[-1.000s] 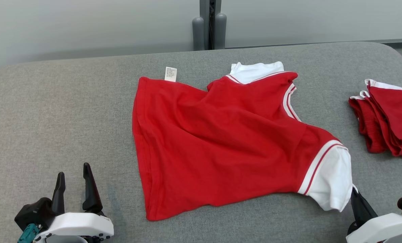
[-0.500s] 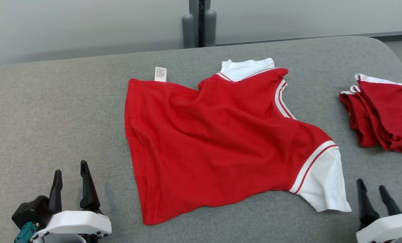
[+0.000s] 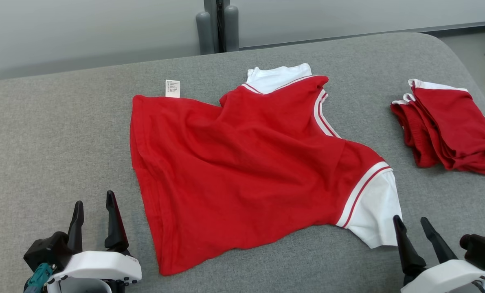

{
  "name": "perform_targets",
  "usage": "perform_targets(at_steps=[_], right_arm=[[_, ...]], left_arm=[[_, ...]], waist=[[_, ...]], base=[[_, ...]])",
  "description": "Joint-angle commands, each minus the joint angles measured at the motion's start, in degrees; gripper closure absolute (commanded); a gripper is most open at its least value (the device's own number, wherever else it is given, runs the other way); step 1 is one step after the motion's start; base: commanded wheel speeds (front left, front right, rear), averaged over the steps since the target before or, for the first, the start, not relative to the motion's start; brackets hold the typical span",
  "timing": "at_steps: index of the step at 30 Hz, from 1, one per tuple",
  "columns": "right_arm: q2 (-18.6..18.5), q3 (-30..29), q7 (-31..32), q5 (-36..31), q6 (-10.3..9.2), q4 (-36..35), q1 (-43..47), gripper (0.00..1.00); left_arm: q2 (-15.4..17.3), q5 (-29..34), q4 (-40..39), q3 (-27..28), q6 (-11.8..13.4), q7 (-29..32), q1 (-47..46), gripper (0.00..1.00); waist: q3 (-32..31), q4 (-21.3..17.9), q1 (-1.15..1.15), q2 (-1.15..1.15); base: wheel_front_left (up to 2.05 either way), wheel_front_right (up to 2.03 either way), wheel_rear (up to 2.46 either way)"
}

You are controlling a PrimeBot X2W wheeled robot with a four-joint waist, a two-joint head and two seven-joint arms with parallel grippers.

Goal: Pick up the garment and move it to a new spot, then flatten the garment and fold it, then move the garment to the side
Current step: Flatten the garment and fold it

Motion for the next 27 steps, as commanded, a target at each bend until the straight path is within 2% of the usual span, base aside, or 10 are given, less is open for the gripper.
perform_targets(at_steps=[1,10,18,19,20,22,23,25,27], right_arm=[[-0.23,0.53,0.22,-0.26,0.01,0.01,-0.19,0.00],[-0.62,-0.06,1.66,0.98,0.01,5.00,-4.96,0.00],[-4.38,2.54,5.52,4.64,0.01,11.79,-10.62,0.00],[-4.68,3.12,5.75,4.93,0.01,12.79,-11.32,0.22],[-5.29,3.53,6.08,5.09,0.01,13.85,-11.93,0.52],[-6.75,4.26,5.87,4.69,0.01,16.03,-13.22,0.74],[-7.38,4.64,5.68,4.36,0.01,17.14,-13.88,0.88],[-8.67,5.32,4.94,3.20,0.01,19.01,-15.09,1.00],[-9.37,5.42,4.42,2.46,0.01,19.80,-15.67,1.00]], left_arm=[[0.34,0.42,-0.02,0.03,0.29,-0.01,-1.00,0.00],[0.48,0.40,0.09,-0.45,0.38,0.15,-1.47,0.00],[0.41,0.13,0.03,-0.54,0.52,0.00,-1.68,0.00],[0.46,0.10,-0.06,-0.51,0.57,-0.06,-1.68,0.00],[0.53,0.06,-0.08,-0.46,0.60,-0.09,-1.67,0.00],[0.58,0.01,-0.17,-0.48,0.65,-0.11,-1.70,0.00],[0.59,-0.01,-0.18,-0.52,0.65,-0.12,-1.75,0.00],[0.65,-0.03,-0.19,-0.58,0.65,-0.15,-1.84,0.00],[0.69,-0.06,-0.20,-0.59,0.67,-0.17,-1.86,0.00]], waist=[[0.06,0.18,0.00,0.00],[0.03,2.72,0.00,0.00],[0.43,4.91,0.00,0.00],[0.51,5.07,0.00,0.00],[0.59,5.20,0.00,0.00],[0.72,5.45,0.00,0.00],[0.78,5.57,0.00,0.00],[0.87,5.77,0.00,0.00],[0.91,5.82,0.00,0.00]], base=[[0.00,0.00,0.00],[0.00,0.00,0.00],[0.00,0.00,0.00],[0.00,0.00,0.00],[0.00,0.00,0.00],[0.00,0.00,0.00],[0.00,0.00,0.00],[0.00,0.00,0.00],[0.00,0.00,0.00]])
